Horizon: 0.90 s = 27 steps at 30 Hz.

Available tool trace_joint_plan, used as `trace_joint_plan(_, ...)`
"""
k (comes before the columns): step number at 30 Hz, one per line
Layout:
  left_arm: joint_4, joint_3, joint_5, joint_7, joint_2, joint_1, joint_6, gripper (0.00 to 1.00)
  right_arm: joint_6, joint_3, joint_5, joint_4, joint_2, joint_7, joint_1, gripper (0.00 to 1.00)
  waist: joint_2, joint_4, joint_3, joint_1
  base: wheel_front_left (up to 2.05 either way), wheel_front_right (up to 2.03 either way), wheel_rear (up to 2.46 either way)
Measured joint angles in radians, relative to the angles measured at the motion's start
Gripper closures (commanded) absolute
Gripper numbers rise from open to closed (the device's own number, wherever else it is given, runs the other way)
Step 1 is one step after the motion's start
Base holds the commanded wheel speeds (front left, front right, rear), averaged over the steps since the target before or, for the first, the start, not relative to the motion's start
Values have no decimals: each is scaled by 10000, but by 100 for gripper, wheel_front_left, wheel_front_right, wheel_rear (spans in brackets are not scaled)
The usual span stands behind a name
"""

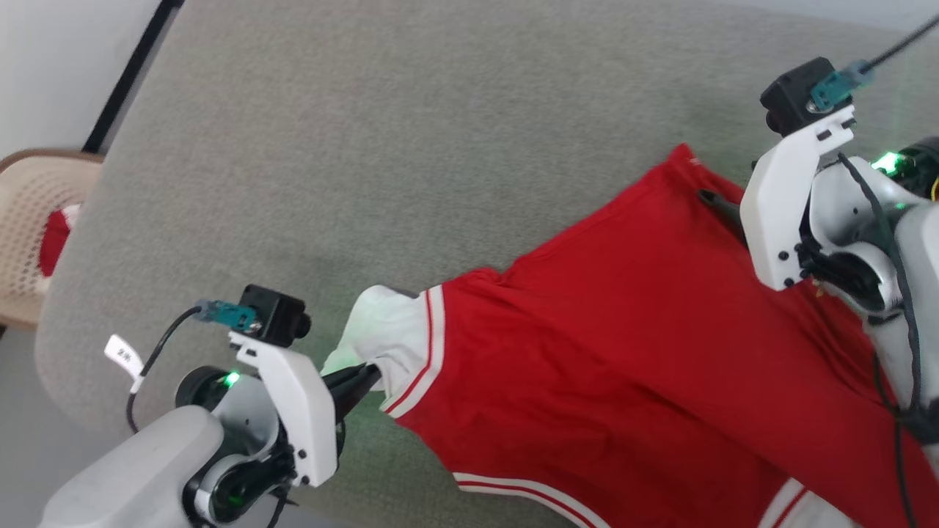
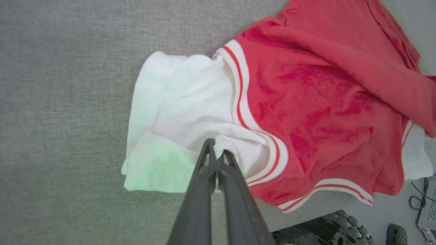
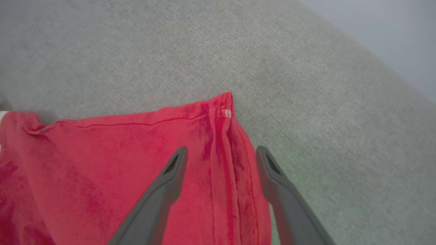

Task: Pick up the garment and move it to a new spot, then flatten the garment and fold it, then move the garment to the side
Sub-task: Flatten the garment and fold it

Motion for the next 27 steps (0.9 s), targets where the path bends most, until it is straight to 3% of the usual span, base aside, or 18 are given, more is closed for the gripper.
trace_joint_plan(8,614,-102,161,6,-550,-352,-393,100,0,1921,522,2623,-439,12,-1426,0,0,613,518,0,0,0,0)
trace_joint_plan(15,1032,-136,161,-8,-780,-486,-583,100,-2,3457,1168,3708,-570,33,-2323,0,1,733,650,0,0,0,0)
trace_joint_plan(16,1103,-134,161,-8,-790,-507,-604,100,-2,3572,1375,3910,-573,35,-2449,85,1,717,645,0,0,0,0)
trace_joint_plan(17,1166,-130,161,-8,-805,-540,-637,100,0,3611,1551,4098,-556,31,-2553,100,0,699,633,0,0,0,0)
trace_joint_plan(22,1361,-40,155,148,-614,-854,-704,100,2,3843,2038,4619,-556,-499,-2905,100,0,498,521,0,0,0,0)
trace_joint_plan(27,1218,209,222,535,163,-1401,-623,100,4,4027,2464,4328,-757,-1003,-3102,100,0,67,310,0,0,0,0)
